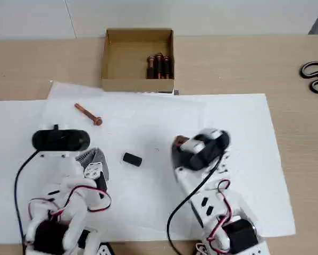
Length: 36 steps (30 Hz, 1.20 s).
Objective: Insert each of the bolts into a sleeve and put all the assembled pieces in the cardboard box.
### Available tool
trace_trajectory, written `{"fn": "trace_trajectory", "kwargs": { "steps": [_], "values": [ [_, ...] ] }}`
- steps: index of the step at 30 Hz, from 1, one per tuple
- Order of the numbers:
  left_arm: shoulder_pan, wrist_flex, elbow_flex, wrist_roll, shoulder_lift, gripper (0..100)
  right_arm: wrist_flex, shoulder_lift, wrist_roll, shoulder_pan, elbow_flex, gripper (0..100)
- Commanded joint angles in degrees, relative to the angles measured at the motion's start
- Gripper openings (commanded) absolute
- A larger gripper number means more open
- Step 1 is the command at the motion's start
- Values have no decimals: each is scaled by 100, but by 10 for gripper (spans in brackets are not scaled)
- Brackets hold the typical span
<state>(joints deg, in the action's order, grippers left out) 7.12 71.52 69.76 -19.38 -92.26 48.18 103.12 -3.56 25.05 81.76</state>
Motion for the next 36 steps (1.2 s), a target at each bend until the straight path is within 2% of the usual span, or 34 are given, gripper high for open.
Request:
{"fn": "trace_trajectory", "kwargs": {
  "steps": [1,8,14,24,32,36],
  "values": [
    [-229,-501,585,79,-62,5,-127,66,-659,-435,-9,4],
    [-273,-1415,1692,1187,-62,5,-171,57,-862,-470,-44,3],
    [-273,-1846,2176,1231,-62,5,-189,-558,-862,-470,-598,3],
    [-273,-1890,2185,1240,-62,5,-1552,-5007,-835,-470,-3552,3],
    [-273,-1890,2185,1248,-62,5,-1807,-8453,-800,-497,-6796,3],
    [-273,-1890,2185,1257,-62,5,-1833,-10044,-290,-488,-8378,3]
  ]
}}
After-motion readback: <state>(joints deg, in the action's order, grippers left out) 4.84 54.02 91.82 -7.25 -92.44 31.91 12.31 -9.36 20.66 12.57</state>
